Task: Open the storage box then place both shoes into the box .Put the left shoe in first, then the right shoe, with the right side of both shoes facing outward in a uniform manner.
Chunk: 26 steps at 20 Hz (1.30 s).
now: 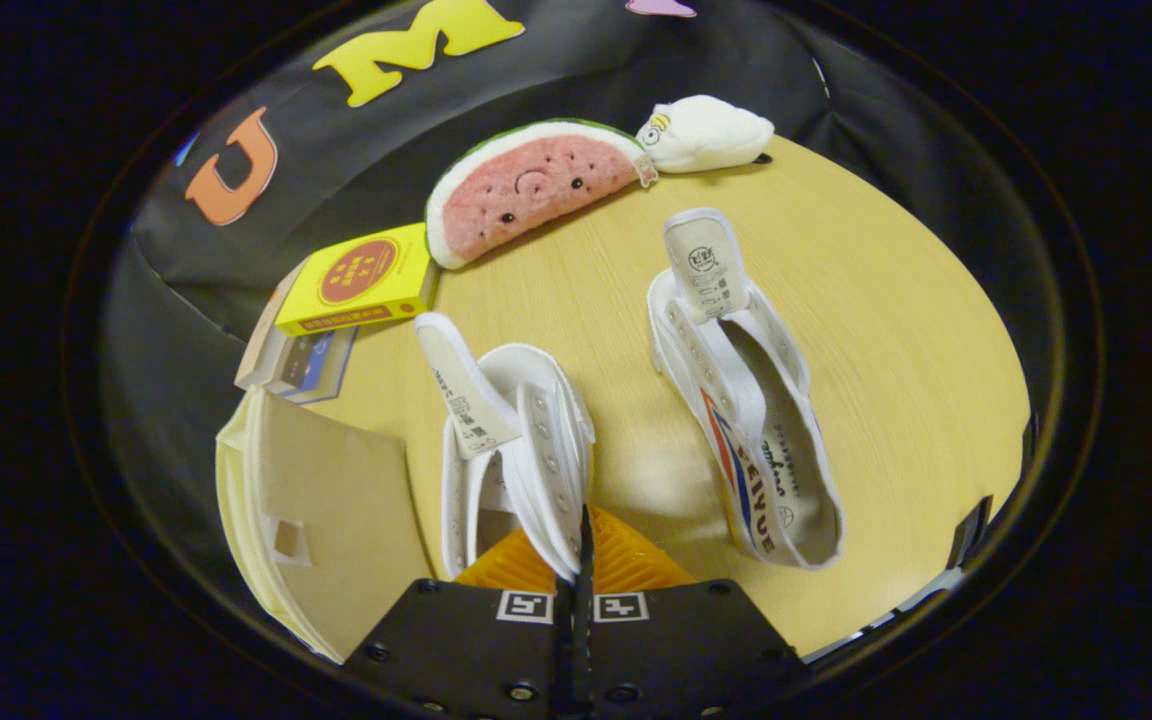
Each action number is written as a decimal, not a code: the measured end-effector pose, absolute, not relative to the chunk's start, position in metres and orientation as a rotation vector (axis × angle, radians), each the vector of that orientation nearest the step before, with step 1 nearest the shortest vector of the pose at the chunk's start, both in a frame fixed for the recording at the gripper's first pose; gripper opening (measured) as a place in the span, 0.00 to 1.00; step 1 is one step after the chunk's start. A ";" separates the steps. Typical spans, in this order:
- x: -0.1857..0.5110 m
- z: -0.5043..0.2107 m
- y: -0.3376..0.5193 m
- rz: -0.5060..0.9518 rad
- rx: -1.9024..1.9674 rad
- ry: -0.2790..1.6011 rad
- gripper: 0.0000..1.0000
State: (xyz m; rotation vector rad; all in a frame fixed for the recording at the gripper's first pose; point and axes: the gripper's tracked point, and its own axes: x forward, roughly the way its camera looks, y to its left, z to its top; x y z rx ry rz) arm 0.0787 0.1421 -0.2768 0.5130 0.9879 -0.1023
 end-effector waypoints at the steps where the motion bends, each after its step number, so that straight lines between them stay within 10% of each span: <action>1: 0.074 -0.262 0.145 -0.109 0.530 0.974 0.00; 11: 0.050 -0.131 0.246 -0.088 0.574 0.835 0.00; 26: 0.069 -0.182 0.421 -0.020 0.582 0.918 0.00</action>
